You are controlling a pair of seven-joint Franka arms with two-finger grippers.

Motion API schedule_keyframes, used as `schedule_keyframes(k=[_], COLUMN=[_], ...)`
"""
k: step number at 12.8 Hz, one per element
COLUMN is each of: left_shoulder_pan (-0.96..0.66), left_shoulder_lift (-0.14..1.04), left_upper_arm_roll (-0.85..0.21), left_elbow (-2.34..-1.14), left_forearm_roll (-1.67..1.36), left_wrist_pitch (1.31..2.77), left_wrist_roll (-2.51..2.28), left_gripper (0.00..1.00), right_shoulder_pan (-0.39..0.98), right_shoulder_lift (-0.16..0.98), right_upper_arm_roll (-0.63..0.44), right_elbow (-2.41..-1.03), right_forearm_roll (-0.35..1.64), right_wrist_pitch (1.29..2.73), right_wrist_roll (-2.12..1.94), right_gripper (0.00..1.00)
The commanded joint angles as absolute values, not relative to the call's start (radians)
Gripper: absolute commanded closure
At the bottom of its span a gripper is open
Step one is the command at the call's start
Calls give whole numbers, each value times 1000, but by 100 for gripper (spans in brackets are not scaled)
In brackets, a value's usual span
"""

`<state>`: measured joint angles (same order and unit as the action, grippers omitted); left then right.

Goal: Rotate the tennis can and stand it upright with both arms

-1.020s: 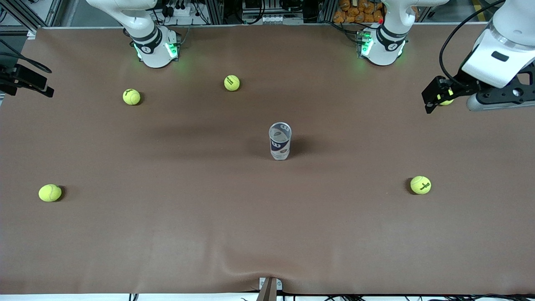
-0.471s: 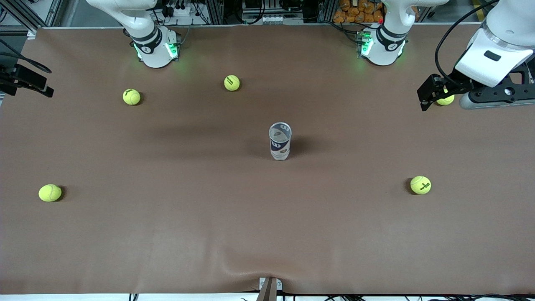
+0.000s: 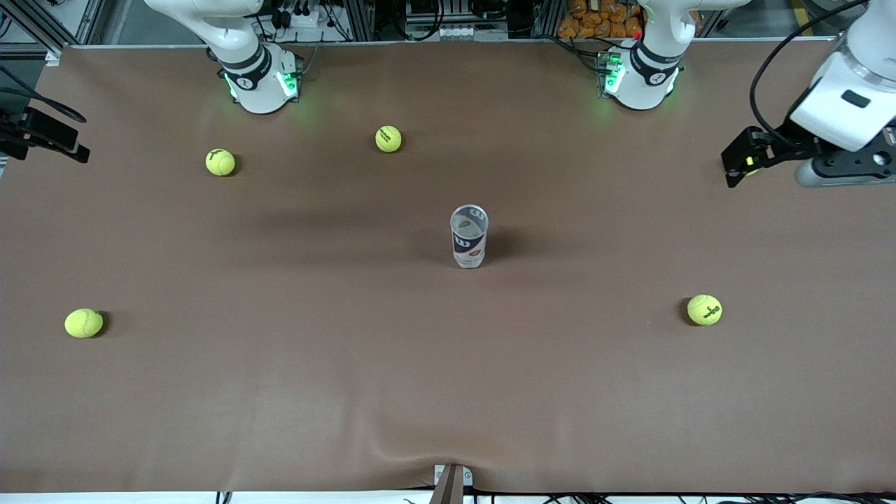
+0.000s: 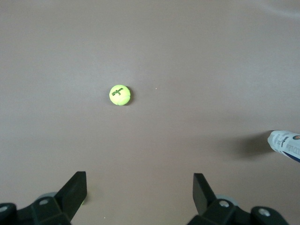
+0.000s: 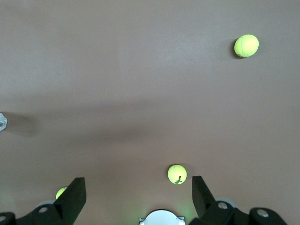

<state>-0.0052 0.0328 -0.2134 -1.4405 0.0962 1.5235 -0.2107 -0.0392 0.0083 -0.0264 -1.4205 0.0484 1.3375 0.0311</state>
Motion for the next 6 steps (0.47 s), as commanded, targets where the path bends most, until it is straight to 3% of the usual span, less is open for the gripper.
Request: schedule_keyframes(k=[1,6], left_shoulder_pan=[5,8], left_shoulder_lift=[11,11], left_upper_arm_roll=[-219,-219], left_elbow=[-1450,-1450], left_forearm_roll=[83,83], left_wrist_pitch=[1508,1500], left_wrist_roll=[-189,-187], left_gripper=[0,0], right_shoulder_pan=[-55,-55], right_shoulder_lift=[3,3], right_upper_arm_roll=[-15,-15], right_elbow=[-1410,-1410], right_forearm_roll=[41,44], right_wrist_pitch=[1325,1325], right_wrist_roll=[35,35], right_gripper=[0,0])
